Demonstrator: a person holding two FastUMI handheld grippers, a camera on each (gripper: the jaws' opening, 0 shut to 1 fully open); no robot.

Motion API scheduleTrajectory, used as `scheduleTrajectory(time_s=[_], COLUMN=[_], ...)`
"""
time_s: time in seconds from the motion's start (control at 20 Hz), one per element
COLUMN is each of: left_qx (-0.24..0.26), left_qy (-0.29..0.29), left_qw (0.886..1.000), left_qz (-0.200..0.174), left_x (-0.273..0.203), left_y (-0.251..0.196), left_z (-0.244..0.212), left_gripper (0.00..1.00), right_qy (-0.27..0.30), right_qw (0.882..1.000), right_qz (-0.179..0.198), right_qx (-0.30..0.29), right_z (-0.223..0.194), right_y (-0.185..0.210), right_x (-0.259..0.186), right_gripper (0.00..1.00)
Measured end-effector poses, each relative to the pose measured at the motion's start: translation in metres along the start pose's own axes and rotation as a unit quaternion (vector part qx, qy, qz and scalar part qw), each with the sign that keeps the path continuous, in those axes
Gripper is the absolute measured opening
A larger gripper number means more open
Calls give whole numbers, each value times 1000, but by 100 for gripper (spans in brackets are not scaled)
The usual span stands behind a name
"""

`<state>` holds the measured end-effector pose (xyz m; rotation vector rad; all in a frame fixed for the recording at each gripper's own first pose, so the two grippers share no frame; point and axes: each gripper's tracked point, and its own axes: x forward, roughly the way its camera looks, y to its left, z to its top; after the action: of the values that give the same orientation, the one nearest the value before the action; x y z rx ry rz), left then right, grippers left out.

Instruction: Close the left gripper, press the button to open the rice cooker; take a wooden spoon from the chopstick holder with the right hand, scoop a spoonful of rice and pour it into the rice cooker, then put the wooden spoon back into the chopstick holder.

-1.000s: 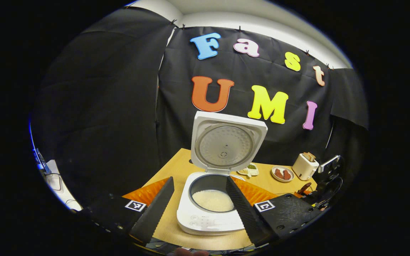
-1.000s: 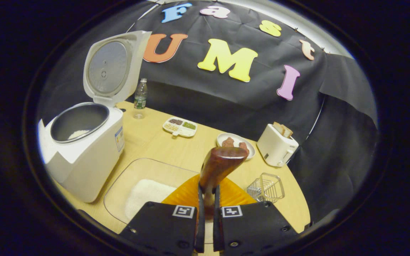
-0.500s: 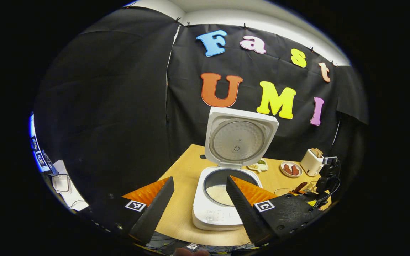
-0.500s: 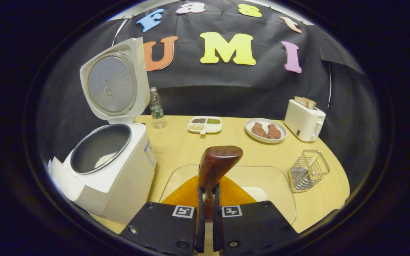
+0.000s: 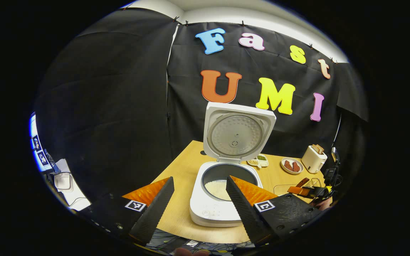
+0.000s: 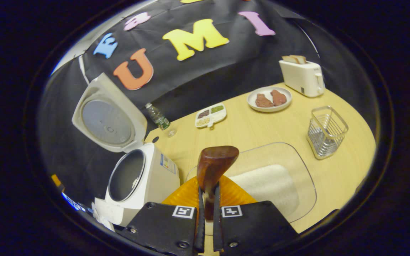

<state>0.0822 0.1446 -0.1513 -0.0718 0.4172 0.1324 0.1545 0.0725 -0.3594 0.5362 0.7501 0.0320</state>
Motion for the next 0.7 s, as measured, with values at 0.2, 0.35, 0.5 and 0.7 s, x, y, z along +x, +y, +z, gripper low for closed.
scheduleTrajectory(time_s=[0.2, 0.35, 0.5, 0.7], left_qx=[12, 25, 30, 29], left_qy=[0, -4, -11, -30], left_qw=[1000, 1000, 999, 999], left_qz=[3, 3, 2, 3], left_x=[-2, -3, -5, -10], left_y=[-19, -36, -57, -79], left_z=[-1, 2, 6, 16], left_gripper=[95, 95, 95, 95], right_qy=[18, 14, -3, -25], right_qw=[993, 986, 983, 981], right_qz=[16, 27, 48, 72], right_qx=[120, 164, 175, 178], right_z=[5, 22, 53, 91], right_y=[-26, -38, -46, -55], right_x=[-6, -23, -44, -74], right_gripper=[14, 14, 14, 14])
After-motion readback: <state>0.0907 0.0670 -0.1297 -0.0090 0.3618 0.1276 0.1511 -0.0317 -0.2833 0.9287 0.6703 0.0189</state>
